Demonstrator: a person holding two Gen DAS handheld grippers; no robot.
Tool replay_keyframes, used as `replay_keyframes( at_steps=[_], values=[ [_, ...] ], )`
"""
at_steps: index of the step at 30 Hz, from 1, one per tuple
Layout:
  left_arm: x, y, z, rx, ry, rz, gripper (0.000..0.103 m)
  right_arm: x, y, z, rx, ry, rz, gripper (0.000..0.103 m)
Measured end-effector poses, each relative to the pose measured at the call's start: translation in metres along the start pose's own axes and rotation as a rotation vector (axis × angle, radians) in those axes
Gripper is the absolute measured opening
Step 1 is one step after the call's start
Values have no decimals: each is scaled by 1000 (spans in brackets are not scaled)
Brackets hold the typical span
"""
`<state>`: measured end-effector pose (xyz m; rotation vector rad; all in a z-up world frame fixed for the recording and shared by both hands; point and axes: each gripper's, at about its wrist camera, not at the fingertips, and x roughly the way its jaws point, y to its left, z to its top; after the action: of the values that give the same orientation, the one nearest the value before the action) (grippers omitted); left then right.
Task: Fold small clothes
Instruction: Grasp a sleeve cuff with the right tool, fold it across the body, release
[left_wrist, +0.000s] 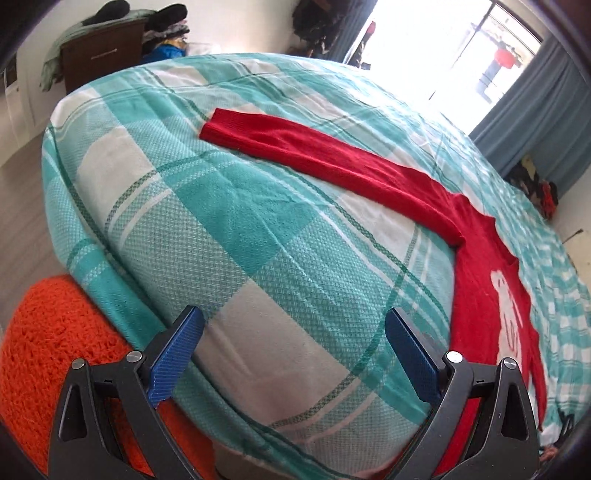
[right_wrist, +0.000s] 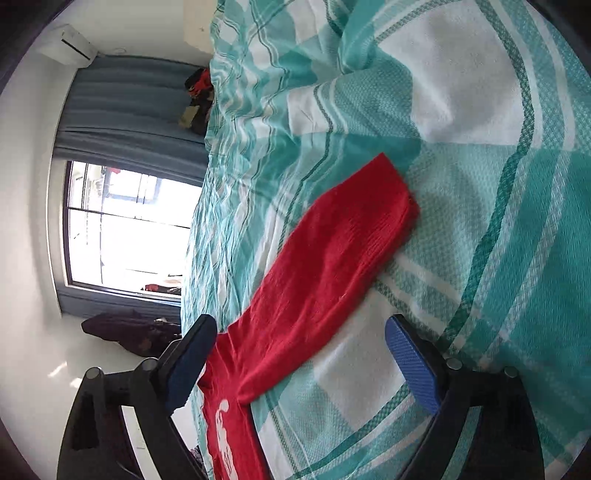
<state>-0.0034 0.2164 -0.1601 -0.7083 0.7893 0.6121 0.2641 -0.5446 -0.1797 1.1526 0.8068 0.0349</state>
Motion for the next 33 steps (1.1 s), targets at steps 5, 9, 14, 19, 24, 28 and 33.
replay_keyframes(
  at_steps=[5,9,14,19,24,28,33],
  values=[
    [4,-7,-4,44,4,27,99,6,-5,25,44,-82,-68,68],
    [7,-10,-5,61,12,41,99,13,-11,36,74,-120,-170,30],
    [9,-8,-4,55,22,27,99,12,53,34,-202,-127,-291,15],
    [16,-12,-3,69,38,38,100,30,201,-27,-565,27,-8,14],
    [13,-9,-2,62,42,22,100,86,314,-140,-732,310,279,15],
    [12,-5,-2,45,44,6,100,144,332,-214,-675,616,385,86],
    [14,-6,-2,61,50,11,100,142,303,-177,-590,562,465,86]
  ],
)
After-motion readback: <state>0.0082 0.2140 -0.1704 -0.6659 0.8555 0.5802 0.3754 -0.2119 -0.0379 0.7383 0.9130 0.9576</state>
